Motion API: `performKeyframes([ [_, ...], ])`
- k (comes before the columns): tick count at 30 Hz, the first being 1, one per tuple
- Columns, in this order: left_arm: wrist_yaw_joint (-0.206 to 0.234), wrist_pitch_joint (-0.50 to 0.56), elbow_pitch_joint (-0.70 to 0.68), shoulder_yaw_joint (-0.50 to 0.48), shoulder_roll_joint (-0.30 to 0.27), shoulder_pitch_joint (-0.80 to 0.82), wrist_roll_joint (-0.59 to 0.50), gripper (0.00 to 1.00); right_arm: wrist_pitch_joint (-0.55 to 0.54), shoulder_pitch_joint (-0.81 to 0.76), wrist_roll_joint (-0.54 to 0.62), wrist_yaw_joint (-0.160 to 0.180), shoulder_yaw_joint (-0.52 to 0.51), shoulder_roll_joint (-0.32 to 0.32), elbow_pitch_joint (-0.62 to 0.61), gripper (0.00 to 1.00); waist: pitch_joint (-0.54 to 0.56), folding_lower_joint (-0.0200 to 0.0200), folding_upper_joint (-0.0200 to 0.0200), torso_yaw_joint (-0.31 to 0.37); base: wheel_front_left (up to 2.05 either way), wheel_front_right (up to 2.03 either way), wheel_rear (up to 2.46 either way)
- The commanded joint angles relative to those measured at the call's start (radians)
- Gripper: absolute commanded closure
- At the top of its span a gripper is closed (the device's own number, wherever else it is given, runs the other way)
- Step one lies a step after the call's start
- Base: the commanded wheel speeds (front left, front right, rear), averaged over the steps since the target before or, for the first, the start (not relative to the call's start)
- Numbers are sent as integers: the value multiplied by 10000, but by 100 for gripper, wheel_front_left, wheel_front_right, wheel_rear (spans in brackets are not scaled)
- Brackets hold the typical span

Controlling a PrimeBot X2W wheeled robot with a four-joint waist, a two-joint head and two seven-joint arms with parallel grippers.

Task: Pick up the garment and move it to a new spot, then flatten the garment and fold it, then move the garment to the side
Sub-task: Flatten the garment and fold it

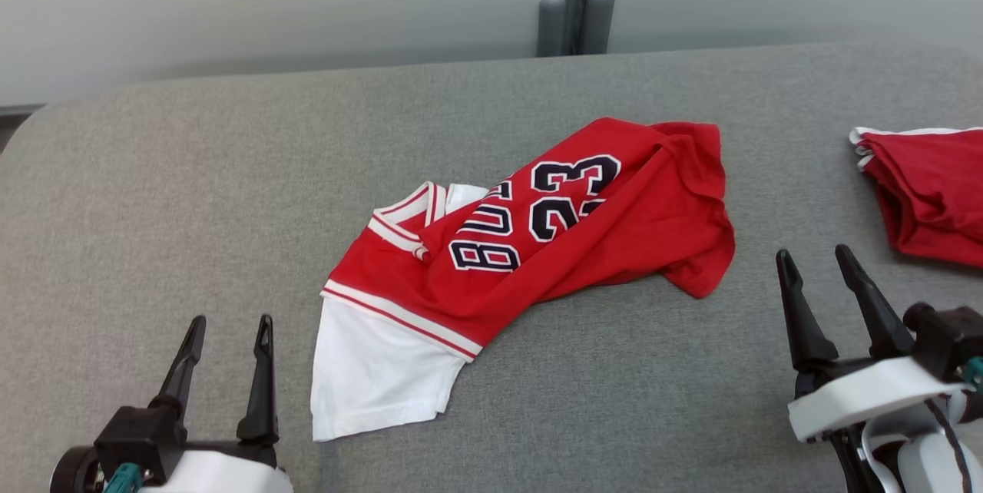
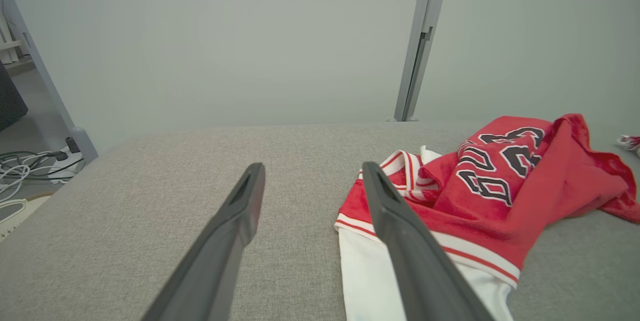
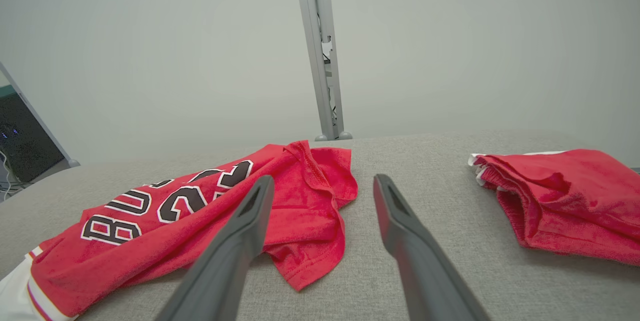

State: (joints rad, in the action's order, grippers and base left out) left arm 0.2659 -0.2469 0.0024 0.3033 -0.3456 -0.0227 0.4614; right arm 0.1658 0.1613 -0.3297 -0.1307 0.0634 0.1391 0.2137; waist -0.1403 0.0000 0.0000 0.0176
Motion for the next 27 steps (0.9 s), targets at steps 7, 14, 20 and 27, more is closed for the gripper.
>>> performKeyframes([
  [7, 294, 224, -341, -9, -181, -865, 79, 0, -796, -1160, 752, -1, -342, -339, -1402, 0, 606, 0, 0, 311, 0, 0, 0],
  [14, 433, 477, -600, 144, -250, -1208, 65, 0, -1227, -1585, 912, -1, -431, -499, -2038, 0, 764, 0, 0, 339, 0, 0, 0],
  [20, 442, 517, -677, 187, -286, -1115, 80, 0, -1319, -1648, 968, -1, -476, -560, -2191, 0, 778, 0, 0, 317, 0, 0, 0],
  [27, 412, 559, -721, 254, -313, -994, 63, 0, -1362, -1659, 979, -1, -486, -652, -2265, 0, 755, 0, 0, 268, 0, 0, 0],
])
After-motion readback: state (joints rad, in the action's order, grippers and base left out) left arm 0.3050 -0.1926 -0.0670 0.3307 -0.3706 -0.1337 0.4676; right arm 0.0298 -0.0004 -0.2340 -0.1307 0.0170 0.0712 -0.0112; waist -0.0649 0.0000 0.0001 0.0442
